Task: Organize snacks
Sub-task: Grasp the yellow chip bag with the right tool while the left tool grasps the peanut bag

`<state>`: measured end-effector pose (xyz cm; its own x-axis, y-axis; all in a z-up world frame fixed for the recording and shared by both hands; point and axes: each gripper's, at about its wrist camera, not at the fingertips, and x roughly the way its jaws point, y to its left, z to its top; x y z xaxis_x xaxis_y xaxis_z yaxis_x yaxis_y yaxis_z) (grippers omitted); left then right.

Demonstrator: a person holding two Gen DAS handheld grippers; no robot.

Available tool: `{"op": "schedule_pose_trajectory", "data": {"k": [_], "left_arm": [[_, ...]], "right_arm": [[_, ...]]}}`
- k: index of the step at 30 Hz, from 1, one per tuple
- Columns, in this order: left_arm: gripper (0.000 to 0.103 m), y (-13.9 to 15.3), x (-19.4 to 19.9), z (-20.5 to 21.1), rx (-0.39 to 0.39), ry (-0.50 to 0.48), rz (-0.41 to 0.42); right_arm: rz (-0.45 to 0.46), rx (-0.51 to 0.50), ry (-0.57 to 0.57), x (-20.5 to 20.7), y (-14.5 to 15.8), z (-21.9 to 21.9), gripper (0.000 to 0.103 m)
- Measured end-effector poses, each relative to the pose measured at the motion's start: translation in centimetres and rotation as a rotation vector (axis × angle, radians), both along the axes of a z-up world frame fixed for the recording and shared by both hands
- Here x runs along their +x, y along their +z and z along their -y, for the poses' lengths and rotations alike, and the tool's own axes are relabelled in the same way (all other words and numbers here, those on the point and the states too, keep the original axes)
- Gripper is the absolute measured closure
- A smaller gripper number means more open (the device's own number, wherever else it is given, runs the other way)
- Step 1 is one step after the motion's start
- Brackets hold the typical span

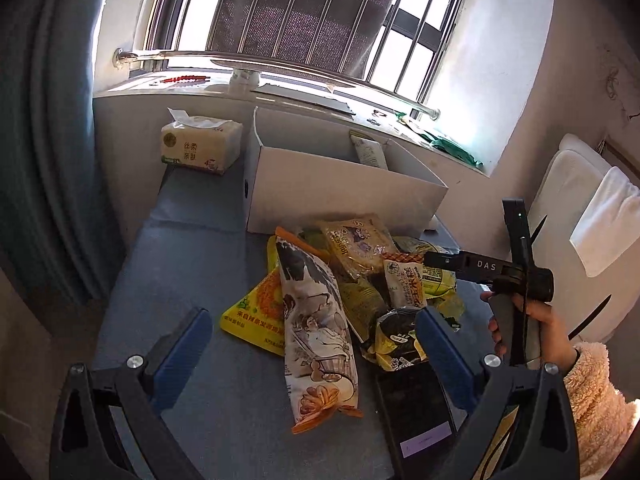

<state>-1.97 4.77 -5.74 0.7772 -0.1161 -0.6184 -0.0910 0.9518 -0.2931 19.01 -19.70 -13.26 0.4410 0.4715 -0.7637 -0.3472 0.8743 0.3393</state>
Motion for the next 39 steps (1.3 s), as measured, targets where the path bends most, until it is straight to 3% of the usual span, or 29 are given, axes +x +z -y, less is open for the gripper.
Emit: {"op": "schedule_pose_trajectory", "data": {"k": [3,4,5,6,10,15,21,25,26,29,34,39], "left_arm": [[0.0,-0.4,0.2,-0.2,-0.01,-0.003,-0.017],[0.0,-0.6,0.3,-0.2,-0.01,-0.004,-0.025],[0.0,-0.7,0.4,-0.1,-0.007,-0.005,-0.033],[0.0,-0.9,0.4,0.0,-0.003,-0.005,-0.037],[0.0,-1.6,0.9,0.6,0.011,-0.024,-0.065],[0.0,-2.8,2.5,2.0,0.082,-0.054,-0.133],[0.0,-4.7,4.7,3.5,0.195,-0.072,-0.218],[0.0,-5.9,5.5,4.1,0.224,-0.084,-0.258],[0.005,-6.1,5.5,4.1,0.231,-0.086,-0.265],[0.054,-6.7,5.4,4.1,0.189,-0.121,-0.282],[0.06,-5.8,3.9,3.7,0.19,-0.125,-0.23],[0.062,-3.1,1.5,2.2,0.187,-0.113,-0.133]], "right_arm": [[-0.035,-0.013,0.027,1.1,-0.8,-0.9,0.003],[-0.037,-0.031,0.033,1.2,-1.0,-1.3,0.015],[-0.02,-0.05,0.033,1.1,-1.0,-1.5,0.018],[-0.006,-0.045,0.047,0.9,-0.9,-1.7,0.034],[0.005,-0.016,0.034,-0.1,-0.3,-1.2,0.045],[0.054,0.025,0.01,-2.5,1.9,0.8,0.052],[0.117,0.089,0.016,-6.3,4.3,4.0,0.053],[0.122,0.153,0.015,-8.5,5.0,5.7,0.053],[0.124,0.165,0.01,-9.3,5.1,5.9,0.053],[0.127,0.197,0.007,-10.8,5.2,6.5,0.053],[0.126,0.201,0.019,-11.9,5.2,6.6,0.053],[0.13,0.238,0.027,-11.4,5.8,6.3,0.053]]}}
